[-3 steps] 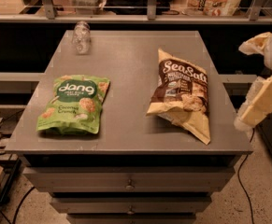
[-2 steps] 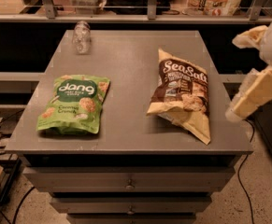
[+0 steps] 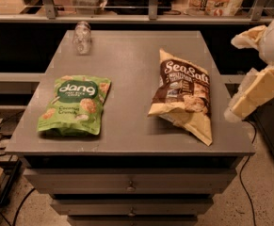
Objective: Move brown chip bag near water bottle
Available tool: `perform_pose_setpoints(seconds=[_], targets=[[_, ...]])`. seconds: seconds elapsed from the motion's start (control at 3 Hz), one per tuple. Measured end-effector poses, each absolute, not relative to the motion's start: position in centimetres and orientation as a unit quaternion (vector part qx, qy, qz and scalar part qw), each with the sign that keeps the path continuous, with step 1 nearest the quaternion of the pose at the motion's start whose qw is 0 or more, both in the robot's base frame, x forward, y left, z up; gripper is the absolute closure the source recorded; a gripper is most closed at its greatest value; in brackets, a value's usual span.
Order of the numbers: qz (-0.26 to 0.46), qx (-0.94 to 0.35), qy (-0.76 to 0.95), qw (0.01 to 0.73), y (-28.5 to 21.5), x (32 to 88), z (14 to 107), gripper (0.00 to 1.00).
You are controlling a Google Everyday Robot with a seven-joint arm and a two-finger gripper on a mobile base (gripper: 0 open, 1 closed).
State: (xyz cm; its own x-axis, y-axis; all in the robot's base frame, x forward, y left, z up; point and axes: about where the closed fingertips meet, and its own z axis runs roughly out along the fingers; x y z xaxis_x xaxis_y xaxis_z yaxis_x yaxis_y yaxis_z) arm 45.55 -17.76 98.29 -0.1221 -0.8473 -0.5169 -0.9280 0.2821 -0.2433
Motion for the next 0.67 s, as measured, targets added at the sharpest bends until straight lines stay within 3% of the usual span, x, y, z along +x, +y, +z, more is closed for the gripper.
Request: perform_pose_setpoints(seconds=[0.67], targets=[[0.097,-0.561,0.762,0.31,-16.6,48.5,95.2,0.0]])
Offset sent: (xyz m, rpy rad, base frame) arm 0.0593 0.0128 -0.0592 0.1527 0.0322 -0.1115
